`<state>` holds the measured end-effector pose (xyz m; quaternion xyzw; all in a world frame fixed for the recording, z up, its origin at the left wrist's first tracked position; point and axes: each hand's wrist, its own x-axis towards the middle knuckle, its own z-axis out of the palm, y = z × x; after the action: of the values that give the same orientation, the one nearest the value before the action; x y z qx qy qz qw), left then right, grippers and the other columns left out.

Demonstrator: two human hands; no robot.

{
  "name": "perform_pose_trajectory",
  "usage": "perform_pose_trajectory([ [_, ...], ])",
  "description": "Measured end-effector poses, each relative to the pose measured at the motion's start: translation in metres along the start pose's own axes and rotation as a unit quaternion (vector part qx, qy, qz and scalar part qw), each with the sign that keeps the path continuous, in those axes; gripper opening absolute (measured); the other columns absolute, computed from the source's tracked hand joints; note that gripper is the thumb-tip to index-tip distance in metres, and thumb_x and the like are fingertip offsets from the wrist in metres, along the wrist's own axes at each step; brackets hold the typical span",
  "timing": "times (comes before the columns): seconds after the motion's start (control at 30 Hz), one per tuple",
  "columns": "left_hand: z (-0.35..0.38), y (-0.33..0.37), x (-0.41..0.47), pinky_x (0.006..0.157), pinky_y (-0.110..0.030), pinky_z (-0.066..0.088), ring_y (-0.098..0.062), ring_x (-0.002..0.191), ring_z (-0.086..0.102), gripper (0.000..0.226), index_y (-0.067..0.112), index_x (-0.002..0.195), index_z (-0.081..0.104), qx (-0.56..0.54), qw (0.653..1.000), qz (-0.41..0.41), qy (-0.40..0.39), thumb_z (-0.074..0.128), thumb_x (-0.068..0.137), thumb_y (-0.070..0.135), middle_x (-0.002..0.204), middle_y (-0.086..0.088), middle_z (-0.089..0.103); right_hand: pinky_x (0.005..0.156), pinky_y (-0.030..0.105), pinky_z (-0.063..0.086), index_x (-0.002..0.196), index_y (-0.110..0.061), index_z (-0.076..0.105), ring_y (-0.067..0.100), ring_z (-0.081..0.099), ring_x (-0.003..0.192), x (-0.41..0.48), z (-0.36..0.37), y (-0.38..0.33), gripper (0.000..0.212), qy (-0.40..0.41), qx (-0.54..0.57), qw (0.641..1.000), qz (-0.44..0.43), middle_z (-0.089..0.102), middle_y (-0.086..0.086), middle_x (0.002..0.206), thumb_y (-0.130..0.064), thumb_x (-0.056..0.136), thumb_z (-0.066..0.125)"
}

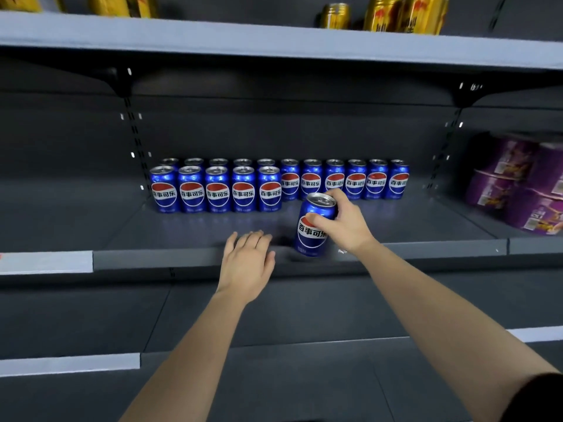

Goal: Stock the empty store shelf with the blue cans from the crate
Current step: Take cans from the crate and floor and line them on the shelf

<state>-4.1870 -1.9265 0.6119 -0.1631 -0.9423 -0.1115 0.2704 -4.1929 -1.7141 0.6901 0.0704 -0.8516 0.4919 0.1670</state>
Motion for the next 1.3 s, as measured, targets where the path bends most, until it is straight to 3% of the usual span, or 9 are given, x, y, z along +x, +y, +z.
perform_pose_trajectory([
  [0.23, 0.012, -0.016, 0.017, 0.115, -0.041, 0.015, -0.019, 0.127, 0.046, 0.038, 0.019, 0.130, 0.054, 0.010, 1.000, -0.011, -0.016, 0.045, 0.096, 0.032, 0.136, -0.002, 0.054, 0.078, 0.019, 0.049, 0.118, -0.021, 0.051, 0.005, 0.063, 0.098, 0.032, 0.014, 0.009, 0.052, 0.006, 0.020, 0.999, 0.036, 0.065, -0.008, 0.109, -0.034, 0.076, 0.079],
  [0.37, 0.017, -0.021, 0.022, 0.115, -0.039, 0.010, -0.016, 0.130, 0.042, 0.040, 0.021, 0.133, 0.050, 0.011, 1.000, -0.011, -0.026, 0.040, 0.097, 0.034, 0.139, 0.001, 0.050, 0.087, 0.026, 0.051, 0.123, -0.021, 0.052, 0.010, 0.063, 0.103, 0.042, 0.021, 0.018, 0.056, 0.000, 0.015, 0.998, 0.053, 0.064, -0.007, 0.113, -0.034, 0.076, 0.080],
  [0.5, 0.021, -0.026, 0.026, 0.115, -0.039, 0.011, -0.016, 0.129, 0.043, 0.040, 0.021, 0.132, 0.052, 0.009, 1.000, -0.011, -0.026, 0.039, 0.097, 0.036, 0.138, 0.001, 0.052, 0.087, 0.023, 0.047, 0.130, -0.022, 0.048, 0.012, 0.061, 0.108, 0.047, 0.024, 0.020, 0.060, 0.000, 0.020, 0.998, 0.054, 0.063, -0.007, 0.115, -0.034, 0.079, 0.077],
  [0.63, 0.024, -0.028, 0.032, 0.115, -0.038, 0.016, -0.015, 0.124, 0.047, 0.040, 0.020, 0.129, 0.055, 0.007, 1.000, -0.009, -0.021, 0.038, 0.096, 0.037, 0.133, 0.001, 0.056, 0.096, 0.027, 0.045, 0.148, -0.029, 0.025, 0.008, 0.059, 0.110, 0.041, 0.027, 0.030, 0.089, -0.039, 0.026, 0.997, 0.055, 0.058, -0.012, 0.120, -0.035, 0.077, 0.079],
  [0.77, 0.028, -0.029, 0.037, 0.112, -0.037, 0.023, -0.016, 0.110, 0.058, 0.044, 0.017, 0.117, 0.065, 0.001, 1.000, -0.014, -0.001, 0.036, 0.091, 0.038, 0.115, 0.001, 0.067, 0.102, 0.037, 0.048, 0.145, -0.033, 0.019, 0.008, 0.060, 0.112, 0.039, 0.033, 0.049, 0.117, -0.045, -0.004, 0.997, 0.069, 0.055, -0.009, 0.130, -0.042, 0.051, 0.088],
  [0.83, 0.030, -0.030, 0.039, 0.109, -0.038, 0.029, -0.017, 0.100, 0.062, 0.043, 0.016, 0.107, 0.070, 0.010, 1.000, -0.017, 0.017, 0.039, 0.088, 0.038, 0.103, 0.002, 0.071, 0.102, 0.038, 0.048, 0.143, -0.029, 0.023, 0.008, 0.060, 0.112, 0.039, 0.035, 0.053, 0.115, -0.028, 0.001, 0.996, 0.083, 0.056, -0.008, 0.130, -0.045, 0.050, 0.089],
  [1.0, 0.031, -0.032, 0.043, 0.093, -0.036, 0.039, -0.020, 0.084, 0.063, 0.049, 0.018, 0.090, 0.071, 0.021, 0.999, -0.025, 0.017, 0.030, 0.084, 0.044, 0.087, 0.003, 0.070, 0.084, 0.025, 0.044, 0.123, -0.018, 0.038, 0.011, 0.056, 0.100, 0.049, 0.037, 0.048, 0.077, 0.026, -0.038, 0.995, 0.086, 0.055, -0.003, 0.120, -0.027, 0.066, 0.089],
  [1.13, 0.037, -0.033, 0.044, 0.078, -0.035, 0.042, -0.021, 0.077, 0.059, 0.044, 0.021, 0.084, 0.071, 0.043, 0.998, -0.041, 0.017, 0.032, 0.082, 0.039, 0.083, 0.003, 0.066, 0.086, 0.027, 0.045, 0.125, -0.014, 0.040, 0.014, 0.056, 0.103, 0.059, 0.040, 0.051, 0.073, 0.042, -0.055, 0.993, 0.092, 0.056, 0.002, 0.123, -0.024, 0.070, 0.087],
  [1.3, 0.042, -0.034, 0.045, 0.075, -0.035, 0.042, -0.022, 0.076, 0.058, 0.040, 0.022, 0.084, 0.071, 0.062, 0.997, -0.039, 0.033, 0.034, 0.082, 0.036, 0.081, 0.003, 0.064, 0.091, 0.030, 0.046, 0.140, -0.013, 0.036, 0.020, 0.057, 0.115, 0.071, 0.044, 0.053, 0.076, 0.032, -0.073, 0.992, 0.093, 0.056, 0.002, 0.131, -0.024, 0.079, 0.080],
])
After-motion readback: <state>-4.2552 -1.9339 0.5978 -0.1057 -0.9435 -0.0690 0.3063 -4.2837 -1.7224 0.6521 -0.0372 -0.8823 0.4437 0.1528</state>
